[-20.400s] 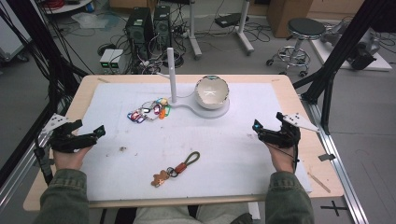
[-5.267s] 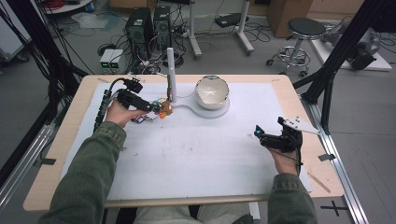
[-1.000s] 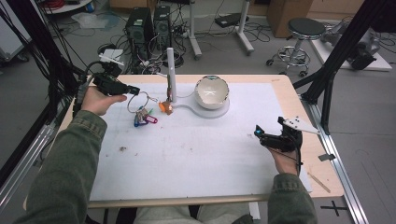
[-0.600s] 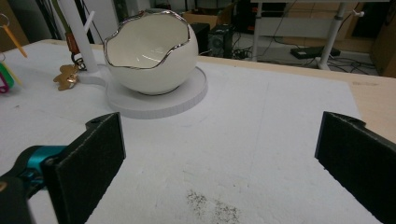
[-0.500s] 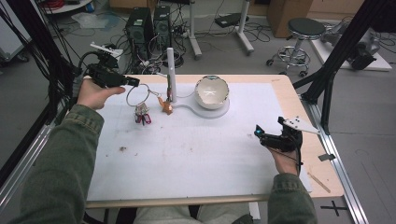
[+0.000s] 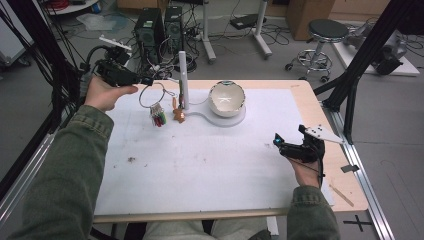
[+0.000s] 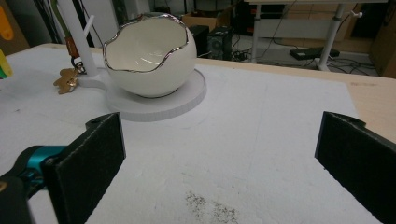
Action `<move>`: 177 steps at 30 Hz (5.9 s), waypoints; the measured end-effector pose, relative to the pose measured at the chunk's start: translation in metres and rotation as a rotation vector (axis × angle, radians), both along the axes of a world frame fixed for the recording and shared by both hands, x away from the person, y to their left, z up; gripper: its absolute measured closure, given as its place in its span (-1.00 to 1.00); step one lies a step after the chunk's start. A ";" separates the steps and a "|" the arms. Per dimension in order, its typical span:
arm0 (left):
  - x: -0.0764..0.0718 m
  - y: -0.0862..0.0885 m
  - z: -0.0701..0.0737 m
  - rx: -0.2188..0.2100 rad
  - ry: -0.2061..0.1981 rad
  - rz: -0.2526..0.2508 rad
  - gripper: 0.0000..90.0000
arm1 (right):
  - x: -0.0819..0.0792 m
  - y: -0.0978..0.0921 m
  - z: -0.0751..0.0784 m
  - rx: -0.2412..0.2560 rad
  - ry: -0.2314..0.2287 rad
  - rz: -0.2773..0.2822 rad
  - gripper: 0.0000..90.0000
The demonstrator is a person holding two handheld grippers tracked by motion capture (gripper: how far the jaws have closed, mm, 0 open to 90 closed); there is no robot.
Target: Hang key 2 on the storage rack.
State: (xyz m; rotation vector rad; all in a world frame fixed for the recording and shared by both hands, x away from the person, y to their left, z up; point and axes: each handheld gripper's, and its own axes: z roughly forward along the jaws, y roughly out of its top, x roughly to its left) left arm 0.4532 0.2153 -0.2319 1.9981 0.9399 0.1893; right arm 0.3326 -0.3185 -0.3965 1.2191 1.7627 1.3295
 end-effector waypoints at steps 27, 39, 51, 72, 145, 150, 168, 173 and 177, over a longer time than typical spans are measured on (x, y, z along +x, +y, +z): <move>0.006 -0.036 0.035 -0.027 -0.052 -0.055 0.93 | 0.000 0.000 0.000 0.005 -0.003 0.004 -0.98; 0.013 -0.052 0.034 -0.048 -0.065 -0.074 0.93 | -0.001 -0.002 0.000 0.008 -0.007 0.001 -0.98; 0.023 -0.060 0.026 -0.078 -0.066 -0.046 0.93 | -0.001 -0.003 0.000 0.011 -0.003 0.002 -0.98; 0.049 -0.060 0.002 -0.101 -0.039 0.018 0.93 | -0.003 -0.007 0.000 0.020 -0.005 -0.006 -0.98; 0.001 -0.001 -0.037 -0.077 -0.133 0.185 -0.96 | -0.004 -0.005 0.001 0.012 -0.007 -0.009 -0.98; -0.009 0.002 -0.040 -0.040 -0.165 0.206 -0.96 | -0.004 -0.005 0.001 0.012 -0.006 -0.009 -0.98; -0.044 0.018 -0.056 0.020 -0.264 0.296 -0.96 | -0.004 -0.004 0.001 0.013 -0.010 -0.015 -0.98; -0.049 0.020 -0.061 0.044 -0.289 0.325 -0.96 | -0.005 -0.005 0.002 0.016 -0.014 -0.017 -0.98; -0.055 0.020 -0.067 0.060 -0.298 0.336 -0.96 | -0.007 -0.006 0.002 0.020 -0.018 -0.024 -0.98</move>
